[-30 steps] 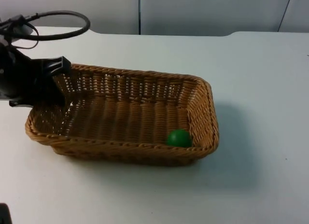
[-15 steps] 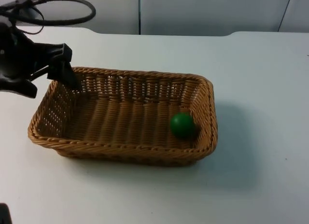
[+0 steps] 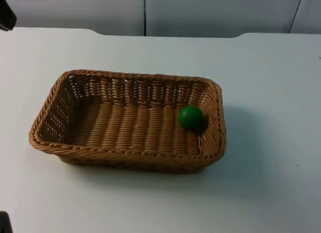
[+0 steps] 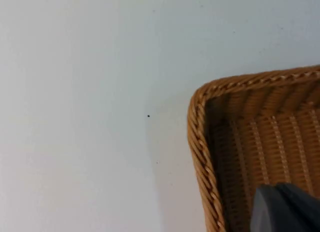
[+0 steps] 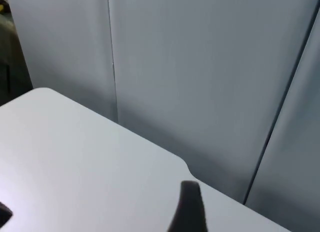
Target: Pick up the basket with the left hand and place the ball into the basket with the right hand.
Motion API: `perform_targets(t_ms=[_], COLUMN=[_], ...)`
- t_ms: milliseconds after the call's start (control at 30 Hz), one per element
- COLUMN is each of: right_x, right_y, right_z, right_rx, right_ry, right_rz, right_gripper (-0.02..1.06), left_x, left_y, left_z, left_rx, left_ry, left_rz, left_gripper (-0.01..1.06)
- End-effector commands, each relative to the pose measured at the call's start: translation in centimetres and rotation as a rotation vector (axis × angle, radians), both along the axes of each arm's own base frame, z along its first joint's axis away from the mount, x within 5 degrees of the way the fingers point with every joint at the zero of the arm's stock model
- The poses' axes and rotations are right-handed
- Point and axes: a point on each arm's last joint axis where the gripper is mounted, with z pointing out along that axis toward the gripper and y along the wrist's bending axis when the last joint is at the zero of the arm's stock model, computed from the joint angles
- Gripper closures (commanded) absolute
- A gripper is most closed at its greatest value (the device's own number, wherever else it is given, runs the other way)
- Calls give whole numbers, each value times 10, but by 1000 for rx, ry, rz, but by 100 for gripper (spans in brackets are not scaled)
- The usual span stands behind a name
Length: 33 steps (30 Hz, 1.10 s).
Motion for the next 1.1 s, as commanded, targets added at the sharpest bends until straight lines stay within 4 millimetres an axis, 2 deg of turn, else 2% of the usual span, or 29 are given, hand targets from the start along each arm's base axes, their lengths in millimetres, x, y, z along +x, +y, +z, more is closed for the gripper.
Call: perform_targets(t_ms=[0,33,67,100,133,233,267,300,333,400,433,467,567,600,733,767,833,933,967,1067], right_x=[-3,-4,-4,-5,-7,-11,-11,-13,-16,-19,-19,-21,-25,-25,-31,-31,-33,-50,-50,-83], right_y=[-2,-3,-3,-4,-5,-8,-8,-10,-12,-15,-15,-16,-20,-20,-31,-31,-42,-49,-49,-58], right_z=[6,6,6,7,10,13,13,16,18,20,20,22,23,23,20,20,24,33,33,43], right_rx=[-11,-15,-15,-17,-19,-24,-24,-21,-25,-28,-28,-34,-91,-91,-186,-186,-251,-304,-304,-239], right_ry=[-13,-7,-7,-4,-2,1,1,-3,3,10,10,10,19,19,73,73,47,-52,-52,-133], right_rz=[2,0,0,-1,-2,-5,-5,-6,-8,-10,-10,-9,0,0,-43,-43,-153,-231,-231,-232], right_gripper=[41,41,41,41,41,44,44,49,64,91,91,106,105,105,105,105,105,105,105,105], left_x=[-15,-23,-23,-34,-55,-101,-101,-110,-133,-167,-167,-182,-230,-230,-279,-279,-303,-318,-318,-325], left_y=[0,0,0,0,2,4,4,4,5,6,6,6,6,6,8,8,12,19,19,22], left_z=[17,26,26,35,47,59,59,61,64,72,72,72,82,82,90,90,90,88,88,84], left_rx=[-1,-10,-10,-13,-10,-9,-9,-10,-11,-15,-15,-16,-12,-12,5,5,24,44,44,73], left_ry=[-6,-15,-15,-42,-90,-177,-177,-195,-236,-306,-306,-318,-405,-405,-526,-526,-584,-613,-613,-613], left_rz=[-17,-17,-17,-18,-18,-15,-15,-14,-14,-24,-24,-34,-70,-70,-88,-88,-64,11,11,28], left_gripper=[105,105,105,105,105,105,105,105,105,105,105,105,105,105,105,105,105,105,105,105])
